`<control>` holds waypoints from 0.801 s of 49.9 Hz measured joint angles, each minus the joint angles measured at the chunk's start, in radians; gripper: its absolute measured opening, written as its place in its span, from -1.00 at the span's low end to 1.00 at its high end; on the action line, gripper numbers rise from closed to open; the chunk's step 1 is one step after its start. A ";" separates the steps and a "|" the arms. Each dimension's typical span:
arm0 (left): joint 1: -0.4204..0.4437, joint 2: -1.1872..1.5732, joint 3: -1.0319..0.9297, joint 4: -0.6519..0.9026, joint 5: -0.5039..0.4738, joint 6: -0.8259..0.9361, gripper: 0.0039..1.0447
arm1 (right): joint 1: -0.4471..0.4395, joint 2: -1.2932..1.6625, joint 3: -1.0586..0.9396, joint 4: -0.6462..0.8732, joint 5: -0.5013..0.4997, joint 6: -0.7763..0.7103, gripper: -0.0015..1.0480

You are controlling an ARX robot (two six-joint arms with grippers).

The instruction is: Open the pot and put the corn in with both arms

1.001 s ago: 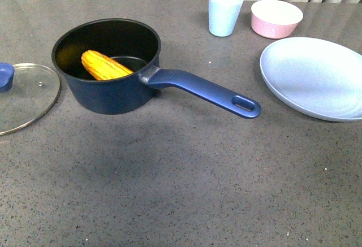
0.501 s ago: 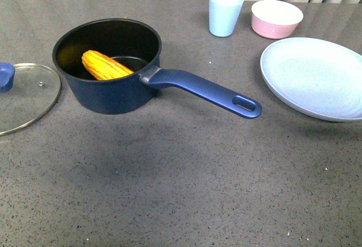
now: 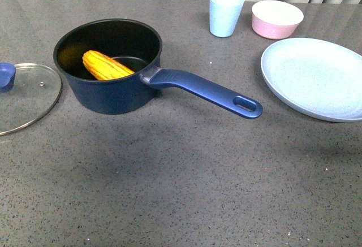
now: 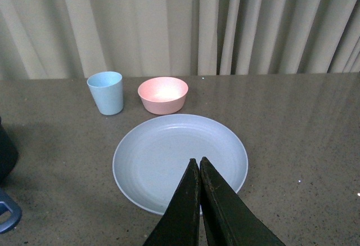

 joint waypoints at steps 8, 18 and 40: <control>0.000 0.000 0.000 0.000 0.000 0.000 0.84 | 0.000 -0.081 0.000 -0.075 0.000 0.000 -0.96; 0.000 0.000 0.000 0.000 0.000 0.000 0.84 | 0.000 -0.192 0.000 -0.182 0.000 0.000 -0.96; 0.000 0.000 0.000 0.000 0.000 0.000 0.84 | 0.000 -0.387 -0.001 -0.374 0.000 0.000 -0.96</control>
